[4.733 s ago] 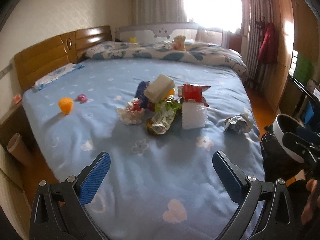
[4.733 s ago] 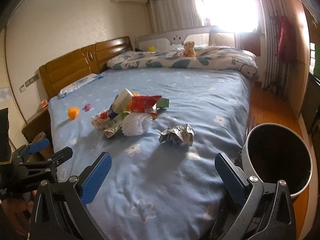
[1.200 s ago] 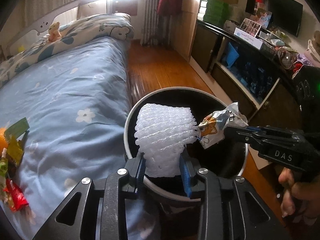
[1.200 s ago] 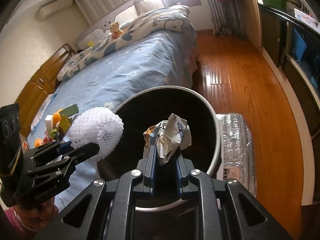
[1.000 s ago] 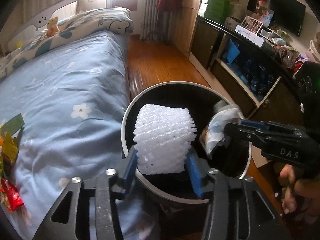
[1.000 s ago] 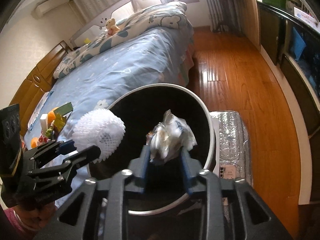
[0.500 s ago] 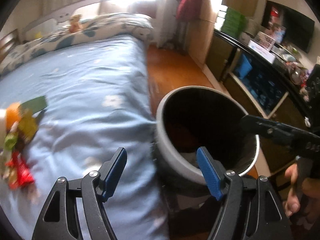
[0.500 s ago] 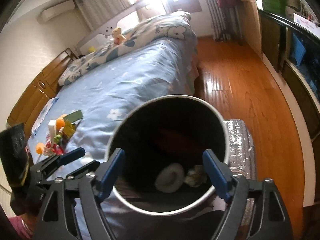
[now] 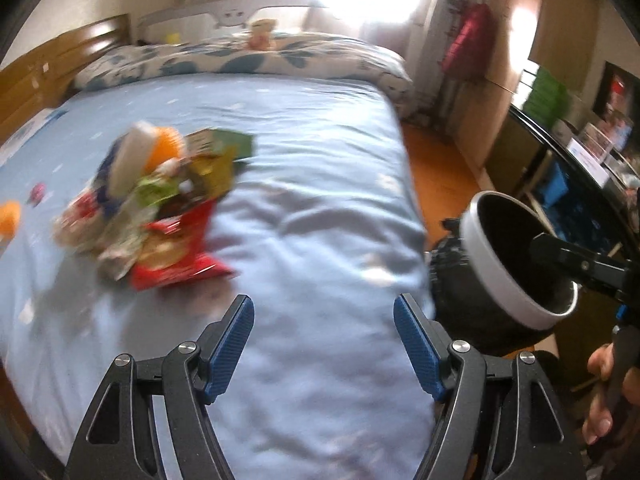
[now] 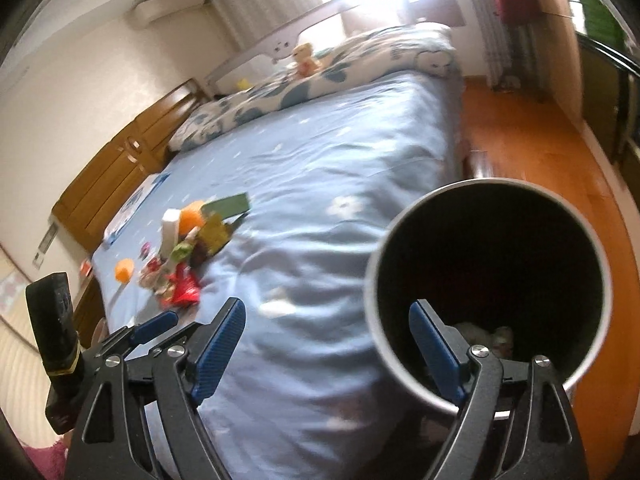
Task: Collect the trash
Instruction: 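Return to the bed and grasp the red chip bag with the right tool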
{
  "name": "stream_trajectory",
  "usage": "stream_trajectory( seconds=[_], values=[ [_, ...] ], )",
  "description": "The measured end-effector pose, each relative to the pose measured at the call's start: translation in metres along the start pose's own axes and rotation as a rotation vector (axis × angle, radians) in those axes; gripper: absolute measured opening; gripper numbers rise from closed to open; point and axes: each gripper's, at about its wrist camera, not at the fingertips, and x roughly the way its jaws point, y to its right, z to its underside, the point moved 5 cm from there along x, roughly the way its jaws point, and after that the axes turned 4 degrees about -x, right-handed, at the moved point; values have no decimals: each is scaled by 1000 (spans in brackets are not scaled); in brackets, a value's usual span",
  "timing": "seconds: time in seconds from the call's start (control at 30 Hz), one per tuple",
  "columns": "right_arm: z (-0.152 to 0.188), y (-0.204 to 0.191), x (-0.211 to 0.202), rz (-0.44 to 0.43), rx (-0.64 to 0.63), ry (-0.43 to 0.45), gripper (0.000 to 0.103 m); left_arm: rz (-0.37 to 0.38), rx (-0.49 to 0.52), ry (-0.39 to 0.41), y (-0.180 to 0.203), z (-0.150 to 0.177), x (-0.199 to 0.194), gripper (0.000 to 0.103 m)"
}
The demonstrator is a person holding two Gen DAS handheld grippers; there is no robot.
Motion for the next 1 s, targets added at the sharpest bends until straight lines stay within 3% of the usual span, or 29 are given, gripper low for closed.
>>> stream_trajectory(
  seconds=[0.53, 0.73, 1.0],
  values=[
    [14, -96, 68, -128, -88, -89, 85, -133, -201, 18, -85, 56, -73, 72],
    [14, -122, 95, -167, -100, -119, 85, -130, -241, -2, -110, 43, -76, 72],
    [7, -140, 122, -200, -97, -137, 84, -108, -241, -25, -140, -7, -44, 72]
  ],
)
